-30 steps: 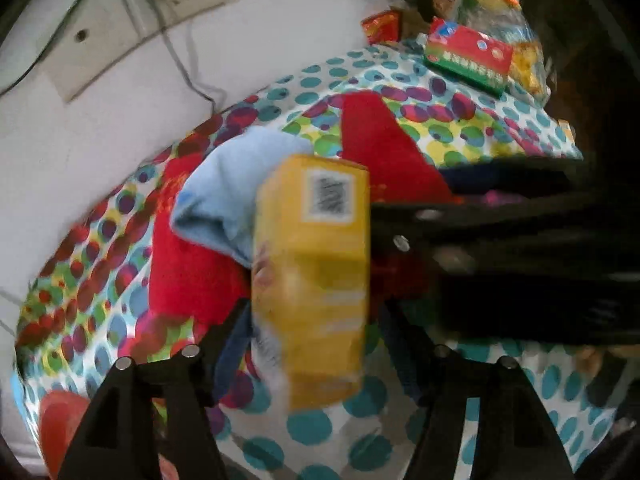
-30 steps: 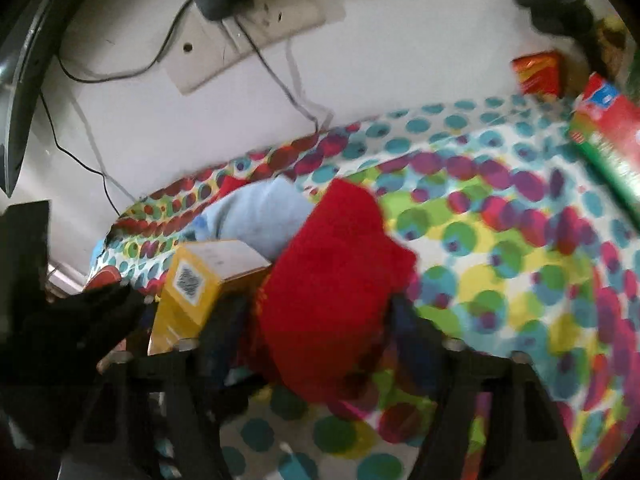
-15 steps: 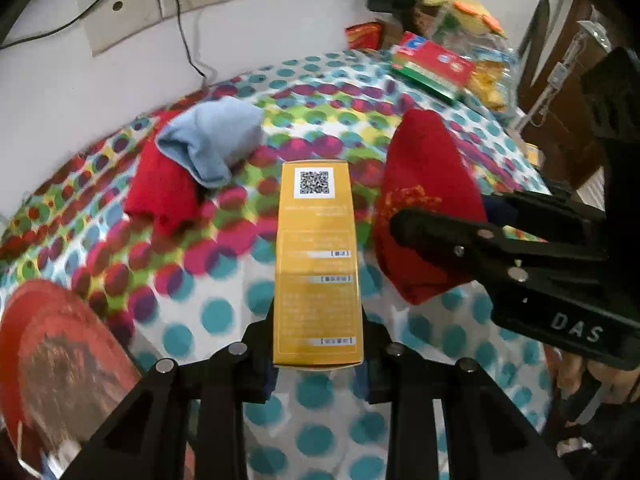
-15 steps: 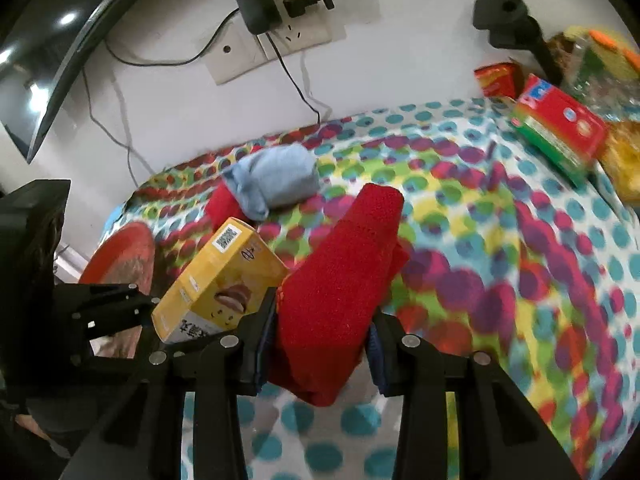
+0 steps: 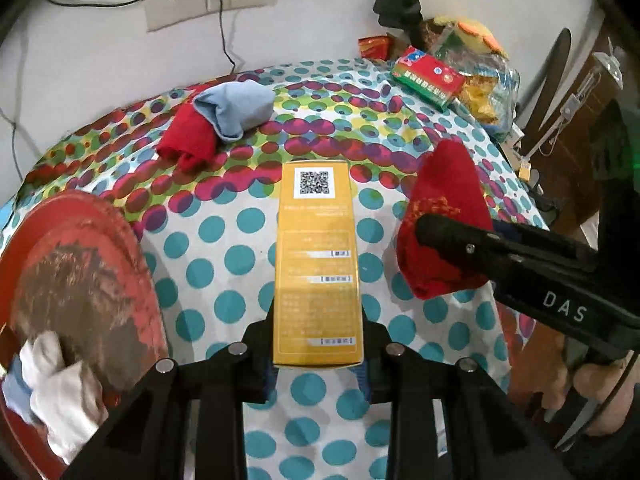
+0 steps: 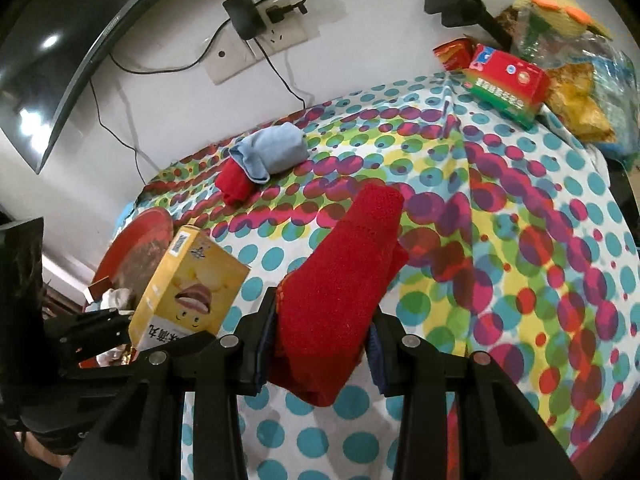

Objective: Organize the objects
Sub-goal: 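Carry the yellow box into the red tray and release it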

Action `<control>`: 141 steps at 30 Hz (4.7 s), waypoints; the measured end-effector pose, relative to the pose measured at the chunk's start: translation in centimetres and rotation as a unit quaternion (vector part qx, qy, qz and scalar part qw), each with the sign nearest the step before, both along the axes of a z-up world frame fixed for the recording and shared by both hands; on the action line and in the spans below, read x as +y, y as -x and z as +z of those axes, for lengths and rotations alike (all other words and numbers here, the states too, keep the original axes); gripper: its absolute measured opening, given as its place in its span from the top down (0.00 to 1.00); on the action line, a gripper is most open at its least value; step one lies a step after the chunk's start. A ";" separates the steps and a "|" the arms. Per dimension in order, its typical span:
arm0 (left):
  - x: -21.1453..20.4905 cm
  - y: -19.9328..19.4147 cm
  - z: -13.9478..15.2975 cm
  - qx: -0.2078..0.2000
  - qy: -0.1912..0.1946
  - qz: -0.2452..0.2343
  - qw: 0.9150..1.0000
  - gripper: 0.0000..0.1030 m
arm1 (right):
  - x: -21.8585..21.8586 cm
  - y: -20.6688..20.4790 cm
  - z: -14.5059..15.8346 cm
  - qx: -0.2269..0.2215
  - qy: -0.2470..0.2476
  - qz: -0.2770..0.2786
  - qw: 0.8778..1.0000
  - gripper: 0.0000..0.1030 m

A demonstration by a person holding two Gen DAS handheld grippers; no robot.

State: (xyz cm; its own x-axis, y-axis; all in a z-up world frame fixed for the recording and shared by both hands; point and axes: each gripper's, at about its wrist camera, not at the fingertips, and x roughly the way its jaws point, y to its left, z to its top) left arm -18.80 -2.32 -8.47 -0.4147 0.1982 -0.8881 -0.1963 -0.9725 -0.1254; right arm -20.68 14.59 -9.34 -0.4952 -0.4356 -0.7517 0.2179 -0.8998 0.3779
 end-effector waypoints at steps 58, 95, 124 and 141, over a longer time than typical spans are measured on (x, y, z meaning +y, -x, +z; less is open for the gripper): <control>-18.8 -4.9 4.0 0.044 0.020 0.208 0.977 0.71 | -4.1 -3.9 2.4 0.012 -0.084 0.004 0.996 0.63; -27.6 -1.6 0.2 -0.013 0.107 0.195 0.975 0.70 | -5.2 -3.0 0.4 -0.017 -0.109 0.000 0.994 0.63; -27.5 -2.0 1.0 -0.030 0.136 0.192 0.971 0.58 | -5.7 -3.4 0.4 -0.017 -0.107 0.005 0.994 0.62; -25.7 -6.6 3.6 -0.005 0.120 0.208 0.971 0.56 | -6.6 -4.3 1.6 -0.001 -0.099 0.023 0.995 0.62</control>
